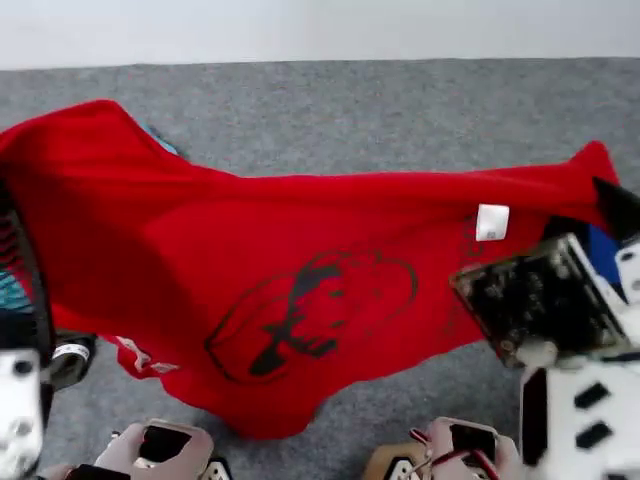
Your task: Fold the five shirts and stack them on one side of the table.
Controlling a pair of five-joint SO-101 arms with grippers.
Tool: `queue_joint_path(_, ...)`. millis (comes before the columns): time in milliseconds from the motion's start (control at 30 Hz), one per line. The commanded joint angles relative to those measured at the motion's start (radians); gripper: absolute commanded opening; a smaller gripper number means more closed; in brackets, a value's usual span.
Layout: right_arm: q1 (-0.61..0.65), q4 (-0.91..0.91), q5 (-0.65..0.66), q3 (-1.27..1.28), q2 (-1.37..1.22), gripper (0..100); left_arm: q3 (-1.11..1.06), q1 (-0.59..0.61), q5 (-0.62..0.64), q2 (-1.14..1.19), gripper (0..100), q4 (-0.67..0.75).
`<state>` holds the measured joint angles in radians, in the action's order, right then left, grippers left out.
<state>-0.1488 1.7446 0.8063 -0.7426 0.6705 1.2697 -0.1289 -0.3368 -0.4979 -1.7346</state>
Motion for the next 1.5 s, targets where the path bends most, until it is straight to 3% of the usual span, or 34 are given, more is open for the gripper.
queue_joint_path(0, -0.018, -0.019, -0.031, 0.077, -0.085, 1.1, -0.114, 0.006, -0.005, 0.063, 0, -0.003)
queue_joint_path(133, -0.018, -0.134, -0.052, 0.190, -0.176, 1.1, -0.294, 0.005, -0.005, 0.146, 0, 0.017)
queue_joint_path(267, -0.016, -0.306, -0.052, 0.330, -0.265, 1.1, -0.469, 0.021, -0.003, 0.241, 0, 0.147)
queue_joint_path(633, -0.015, -0.777, -0.048, 0.697, -0.473, 1.1, -0.857, 0.109, 0.052, 0.531, 0, 0.787)
queue_joint_path(1033, -0.010, -1.208, -0.034, 0.769, -0.746, 1.1, -0.900, 0.157, 0.052, 0.905, 0, 1.346)
queue_joint_path(1167, 0.005, -1.233, -0.006, 0.692, -0.834, 1.1, -0.900, 0.161, 0.052, 0.954, 0, 1.435)
queue_joint_path(1467, 0.027, -1.227, -0.005, 0.520, -0.964, 1.1, -0.905, 0.163, 0.048, 0.962, 0, 1.435)
